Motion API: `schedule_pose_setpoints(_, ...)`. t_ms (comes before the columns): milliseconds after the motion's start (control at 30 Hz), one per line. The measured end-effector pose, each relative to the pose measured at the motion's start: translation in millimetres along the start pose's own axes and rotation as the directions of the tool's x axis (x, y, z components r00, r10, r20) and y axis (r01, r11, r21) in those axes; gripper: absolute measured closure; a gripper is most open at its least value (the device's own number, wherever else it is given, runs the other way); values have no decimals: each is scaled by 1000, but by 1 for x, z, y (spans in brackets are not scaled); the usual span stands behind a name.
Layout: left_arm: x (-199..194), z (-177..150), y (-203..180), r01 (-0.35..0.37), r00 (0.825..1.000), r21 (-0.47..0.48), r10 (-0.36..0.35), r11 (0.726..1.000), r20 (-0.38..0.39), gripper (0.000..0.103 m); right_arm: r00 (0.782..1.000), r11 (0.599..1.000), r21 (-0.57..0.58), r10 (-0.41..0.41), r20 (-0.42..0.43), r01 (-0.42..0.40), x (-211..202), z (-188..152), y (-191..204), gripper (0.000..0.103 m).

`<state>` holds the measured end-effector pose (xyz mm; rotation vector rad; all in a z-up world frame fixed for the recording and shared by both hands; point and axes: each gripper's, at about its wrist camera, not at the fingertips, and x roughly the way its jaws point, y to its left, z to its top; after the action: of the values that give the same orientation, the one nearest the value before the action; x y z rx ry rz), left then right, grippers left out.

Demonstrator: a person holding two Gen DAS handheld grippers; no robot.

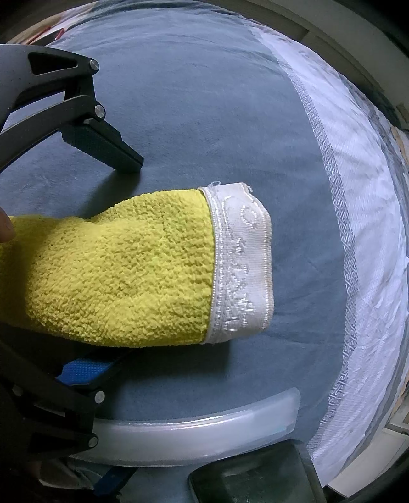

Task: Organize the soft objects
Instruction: 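Grasp the yellow towel roll with left gripper while right gripper grasps the clear tube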

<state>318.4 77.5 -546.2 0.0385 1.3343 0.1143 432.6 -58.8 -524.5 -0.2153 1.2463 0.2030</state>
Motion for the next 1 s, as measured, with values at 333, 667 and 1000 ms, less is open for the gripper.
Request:
schedule_pose_setpoints(333, 7, -4, -9, -27, 1000, 14, 27, 1000, 14, 1, 999, 1000, 2, -14, 29, 14, 1, -6, 4, 16)
schedule_pose_setpoints(667, 2, -6, -9, -27, 1000, 17, 26, 1000, 12, 1, 998, 999, -17, -26, 55, 27, -16, -12, 7, 49)
schedule_pose_setpoints(1000, -2, -6, -12, -28, 1000, 22, 28, 999, 13, 6, 997, 998, -47, -30, 67, 34, -28, -13, 14, 65)
